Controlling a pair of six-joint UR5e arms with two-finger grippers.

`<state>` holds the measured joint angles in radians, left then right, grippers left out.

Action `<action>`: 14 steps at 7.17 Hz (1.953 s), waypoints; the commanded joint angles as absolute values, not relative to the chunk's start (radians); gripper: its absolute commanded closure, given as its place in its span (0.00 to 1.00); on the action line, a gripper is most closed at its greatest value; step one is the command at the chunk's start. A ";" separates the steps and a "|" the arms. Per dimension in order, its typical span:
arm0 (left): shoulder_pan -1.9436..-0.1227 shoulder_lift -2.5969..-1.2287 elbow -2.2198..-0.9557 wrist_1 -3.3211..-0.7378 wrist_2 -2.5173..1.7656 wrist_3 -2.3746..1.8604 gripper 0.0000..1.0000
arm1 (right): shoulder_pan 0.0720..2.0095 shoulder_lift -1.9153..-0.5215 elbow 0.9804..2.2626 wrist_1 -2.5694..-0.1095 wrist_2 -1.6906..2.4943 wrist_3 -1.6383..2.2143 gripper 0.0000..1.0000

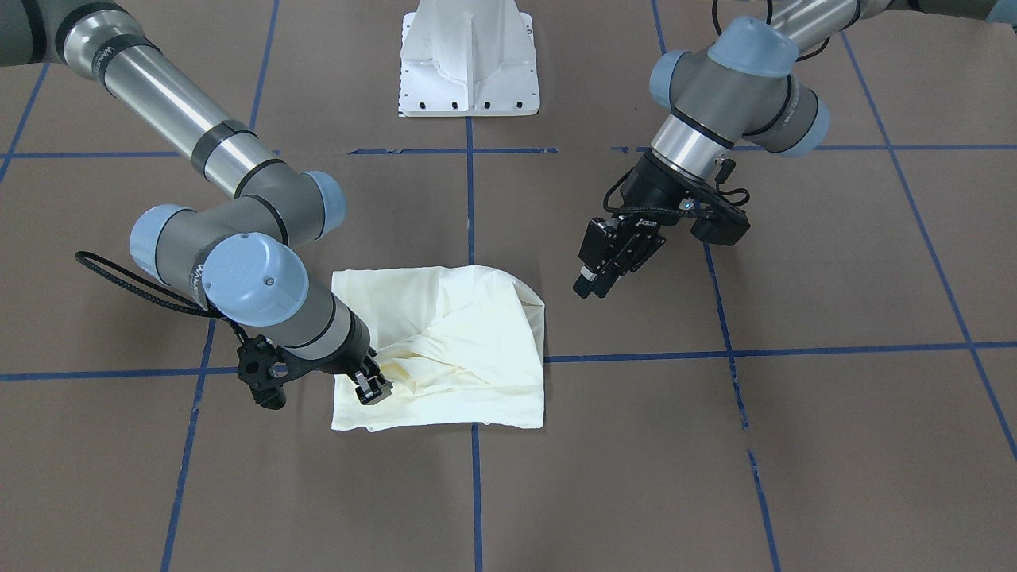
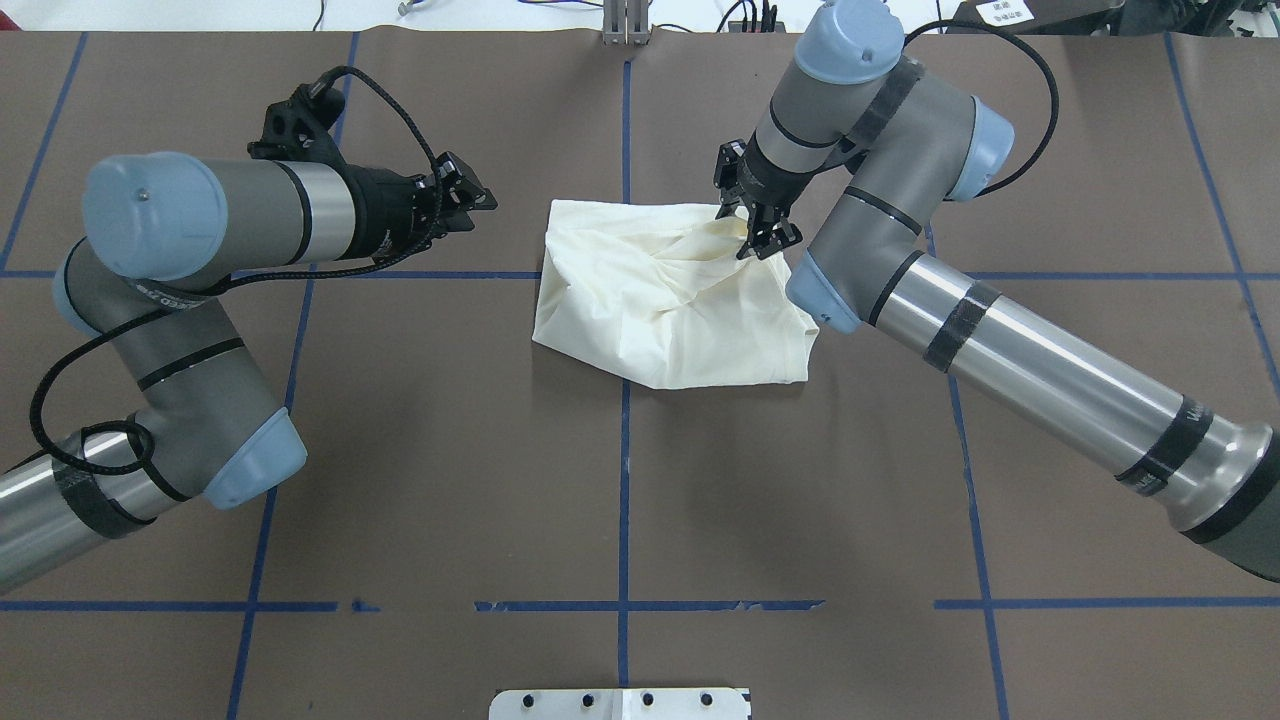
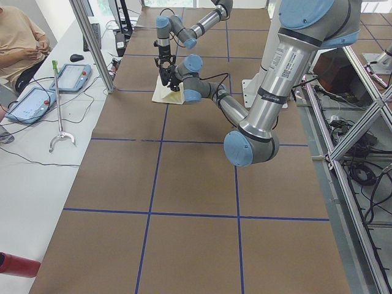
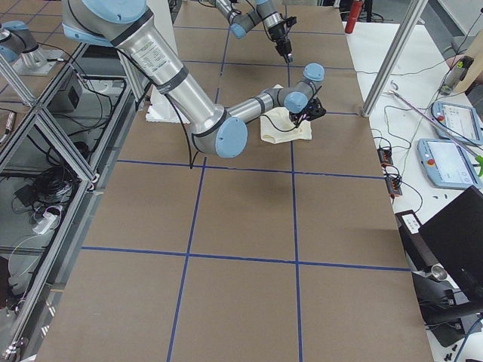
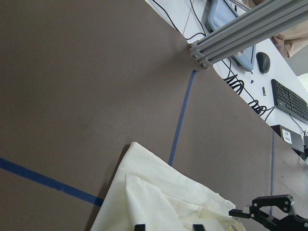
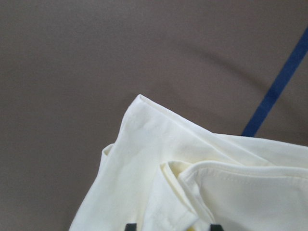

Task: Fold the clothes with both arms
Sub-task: 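Lower the right gripper onto the bundle's far corner and grasp, then move the left gripper to the bundle's edge nearest it and grasp while the right holds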

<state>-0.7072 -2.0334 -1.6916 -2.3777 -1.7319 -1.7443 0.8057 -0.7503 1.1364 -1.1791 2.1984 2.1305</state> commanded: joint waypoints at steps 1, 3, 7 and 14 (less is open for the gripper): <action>-0.695 -2.052 -1.657 -2.376 -1.732 -1.749 0.57 | 0.805 -0.756 1.140 -1.177 2.229 2.114 1.00; -0.667 -2.078 -1.574 -2.391 -1.732 -1.747 0.58 | 0.836 -0.756 1.140 -1.177 2.236 2.082 1.00; -0.600 -2.134 -1.366 -2.574 -1.732 -1.744 1.00 | 0.864 -0.753 1.134 -1.177 2.238 2.025 1.00; -0.566 -2.186 -1.314 -2.634 -1.813 -1.678 1.00 | 0.864 -0.749 1.134 -1.170 2.234 2.023 1.00</action>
<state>-0.5618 -2.2133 -1.2809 -2.6297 -1.7593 -1.7033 0.8634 -0.7490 1.1336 -1.1722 2.2359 2.0238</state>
